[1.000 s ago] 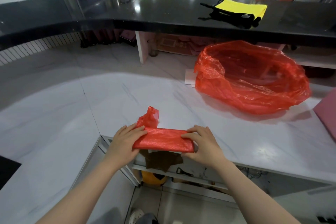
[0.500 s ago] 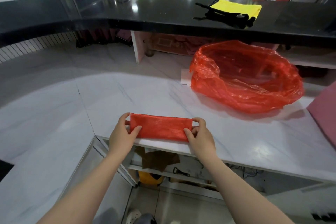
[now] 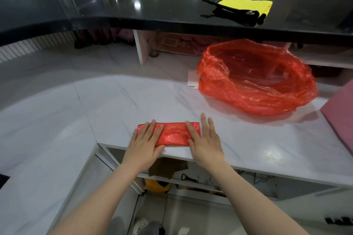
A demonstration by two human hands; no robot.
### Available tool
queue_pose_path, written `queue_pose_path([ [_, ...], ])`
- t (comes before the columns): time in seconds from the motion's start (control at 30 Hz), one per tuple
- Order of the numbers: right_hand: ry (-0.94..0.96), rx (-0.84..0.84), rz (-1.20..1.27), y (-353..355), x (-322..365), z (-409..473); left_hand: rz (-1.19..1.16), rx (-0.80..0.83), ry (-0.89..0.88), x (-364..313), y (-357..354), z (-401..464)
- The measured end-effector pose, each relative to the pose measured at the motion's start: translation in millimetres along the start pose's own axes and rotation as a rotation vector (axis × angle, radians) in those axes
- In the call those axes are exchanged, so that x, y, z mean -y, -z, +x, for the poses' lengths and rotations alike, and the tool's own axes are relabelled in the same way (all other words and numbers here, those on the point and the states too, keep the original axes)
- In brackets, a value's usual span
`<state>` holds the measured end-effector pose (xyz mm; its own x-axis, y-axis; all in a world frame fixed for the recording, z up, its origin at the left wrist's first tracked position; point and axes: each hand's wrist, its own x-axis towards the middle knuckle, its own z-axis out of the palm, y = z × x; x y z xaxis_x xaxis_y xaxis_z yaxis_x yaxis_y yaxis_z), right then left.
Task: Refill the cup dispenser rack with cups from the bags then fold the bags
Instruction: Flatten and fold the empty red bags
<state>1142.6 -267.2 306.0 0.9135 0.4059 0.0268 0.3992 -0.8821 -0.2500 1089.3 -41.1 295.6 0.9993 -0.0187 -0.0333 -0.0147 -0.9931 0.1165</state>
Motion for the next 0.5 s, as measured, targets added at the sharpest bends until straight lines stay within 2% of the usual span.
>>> queue_pose_path([
  [0.1, 0.19, 0.178, -0.133, 7.2, -0.5, 13.3, 0.009, 0.0, 0.009, 1.6, -1.8, 2.6],
  [0.2, 0.353, 0.206, -0.247, 11.9, 1.5, 25.5, 0.022, 0.001, -0.018, 5.9, -0.7, 8.3],
  [0.5, 0.329, 0.286, -0.297, 20.2, 19.5, 66.7, -0.021, 0.029, -0.032, 31.2, 10.6, 36.4],
])
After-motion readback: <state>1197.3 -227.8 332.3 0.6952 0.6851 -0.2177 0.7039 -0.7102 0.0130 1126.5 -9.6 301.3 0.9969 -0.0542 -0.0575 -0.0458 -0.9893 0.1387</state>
